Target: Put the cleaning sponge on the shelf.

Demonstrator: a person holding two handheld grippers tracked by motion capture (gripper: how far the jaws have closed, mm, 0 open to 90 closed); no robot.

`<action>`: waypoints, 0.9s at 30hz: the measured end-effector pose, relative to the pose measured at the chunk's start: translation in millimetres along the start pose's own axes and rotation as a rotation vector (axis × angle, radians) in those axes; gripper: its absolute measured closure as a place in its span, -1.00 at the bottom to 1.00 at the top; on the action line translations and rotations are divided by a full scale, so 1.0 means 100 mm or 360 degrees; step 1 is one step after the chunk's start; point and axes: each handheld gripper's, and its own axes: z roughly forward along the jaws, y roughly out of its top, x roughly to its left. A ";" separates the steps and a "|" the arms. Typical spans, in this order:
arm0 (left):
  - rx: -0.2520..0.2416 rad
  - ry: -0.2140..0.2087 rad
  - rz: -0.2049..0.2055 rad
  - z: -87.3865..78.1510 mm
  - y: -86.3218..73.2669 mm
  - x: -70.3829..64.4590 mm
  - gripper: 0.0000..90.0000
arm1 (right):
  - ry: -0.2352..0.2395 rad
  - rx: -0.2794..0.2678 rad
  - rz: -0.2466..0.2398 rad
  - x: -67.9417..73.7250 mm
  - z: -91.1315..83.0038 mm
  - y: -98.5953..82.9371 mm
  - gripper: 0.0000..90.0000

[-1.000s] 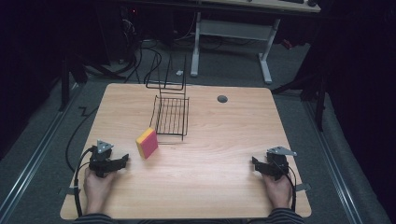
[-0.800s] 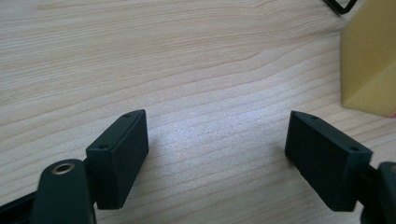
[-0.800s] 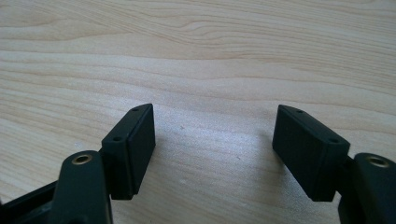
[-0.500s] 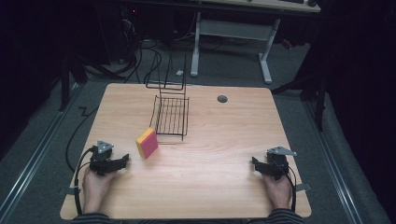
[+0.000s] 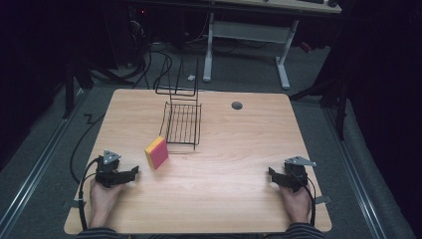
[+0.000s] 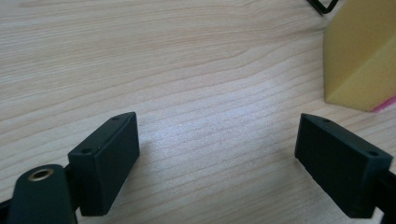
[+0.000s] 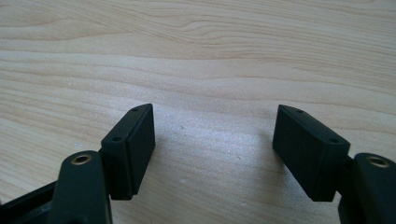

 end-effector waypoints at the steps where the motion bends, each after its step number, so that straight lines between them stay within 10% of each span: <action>1: -0.0013 -0.0009 -0.0012 -0.02 -0.01 0.01 -0.68 | 0.0000 0.0000 0.0000 0.00 0.00 0.00 -0.33; 27: -0.0113 -0.0278 0.0113 -0.45 0.09 -0.37 -0.61 | -0.0004 0.0000 0.0003 0.00 0.00 0.00 -0.34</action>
